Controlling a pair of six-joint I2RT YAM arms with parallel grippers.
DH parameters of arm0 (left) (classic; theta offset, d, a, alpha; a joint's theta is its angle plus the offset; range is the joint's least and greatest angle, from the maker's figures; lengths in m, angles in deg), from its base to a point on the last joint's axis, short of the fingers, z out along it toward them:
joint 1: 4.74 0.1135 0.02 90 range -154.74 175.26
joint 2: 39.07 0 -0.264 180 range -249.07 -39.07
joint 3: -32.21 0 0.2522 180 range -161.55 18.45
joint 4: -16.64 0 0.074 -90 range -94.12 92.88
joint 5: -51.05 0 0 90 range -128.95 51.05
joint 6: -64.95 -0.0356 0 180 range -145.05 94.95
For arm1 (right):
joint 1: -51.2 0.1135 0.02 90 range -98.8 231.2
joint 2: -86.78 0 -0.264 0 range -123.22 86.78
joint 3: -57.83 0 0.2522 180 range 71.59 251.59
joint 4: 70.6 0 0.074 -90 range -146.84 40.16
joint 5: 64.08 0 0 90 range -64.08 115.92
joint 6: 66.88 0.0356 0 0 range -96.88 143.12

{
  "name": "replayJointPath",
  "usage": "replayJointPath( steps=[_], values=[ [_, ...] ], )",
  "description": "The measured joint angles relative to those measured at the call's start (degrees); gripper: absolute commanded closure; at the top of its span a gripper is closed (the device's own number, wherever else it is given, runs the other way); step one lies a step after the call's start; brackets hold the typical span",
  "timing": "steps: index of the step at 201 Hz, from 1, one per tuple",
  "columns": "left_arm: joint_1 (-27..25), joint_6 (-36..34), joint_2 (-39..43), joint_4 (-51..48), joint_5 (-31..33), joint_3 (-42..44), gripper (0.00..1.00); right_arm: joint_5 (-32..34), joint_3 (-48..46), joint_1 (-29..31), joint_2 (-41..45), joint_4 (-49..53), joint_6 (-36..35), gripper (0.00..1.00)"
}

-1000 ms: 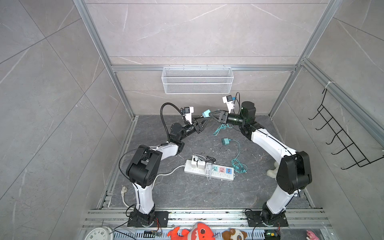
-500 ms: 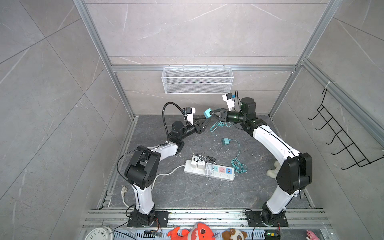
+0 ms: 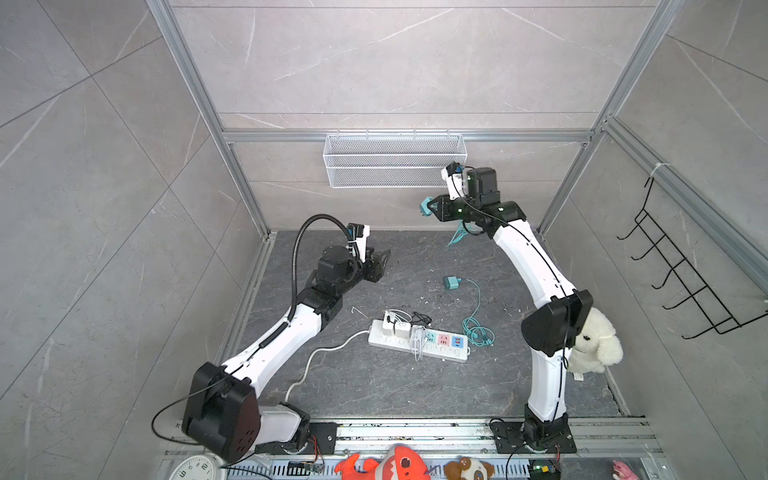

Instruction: Insert the plug

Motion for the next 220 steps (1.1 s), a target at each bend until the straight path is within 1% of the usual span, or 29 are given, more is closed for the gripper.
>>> replayJointPath(
  steps=[20,47,62,72,94,109,128,147,165,185,202,220],
  values=[
    [0.0,-0.6,4.9,-4.7,4.9,4.8,0.44,2.9,4.8,3.4,-3.5,5.8,-2.8,0.98],
    [0.0,-0.7,8.2,-9.6,9.0,9.9,0.44,3.7,4.0,8.5,-3.0,10.8,-7.2,0.98],
    [-0.1,-0.4,9.4,-11.8,10.0,11.7,0.44,2.6,-2.0,10.5,-0.2,11.0,-9.5,0.98],
    [-0.1,-0.1,10.2,-13.2,10.6,12.6,0.45,1.7,-8.7,11.2,3.1,10.5,-10.8,0.99],
    [-0.8,1.3,11.6,-16.1,11.6,13.7,0.47,0.5,-21.9,10.8,10.3,9.9,-12.6,0.99],
    [-2.6,2.8,12.7,-17.8,13.1,14.6,0.48,0.3,-30.1,10.1,15.5,9.1,-13.2,0.99],
    [-7.1,5.2,13.5,-19.3,16.2,16.3,0.49,1.0,-40.2,9.7,23.1,7.3,-13.2,0.99],
    [-14.4,8.3,13.4,-21.3,20.5,18.0,0.53,2.7,-49.1,9.7,31.2,6.1,-12.8,0.99],
    [-21.4,11.6,12.6,-24.0,25.1,18.3,0.54,4.6,-54.4,9.7,36.9,5.8,-11.6,0.99],
    [-29.2,15.7,11.3,-26.6,30.7,18.2,0.54,7.2,-58.5,9.7,41.8,6.2,-9.7,0.99],
    [-35.0,19.4,9.5,-29.6,34.4,16.8,0.53,9.1,-58.9,9.7,43.5,8.1,-7.5,1.00],
    [-40.9,23.8,5.9,-32.2,38.2,13.5,0.53,11.1,-59.3,9.8,44.9,9.6,-4.1,1.00]
  ],
)
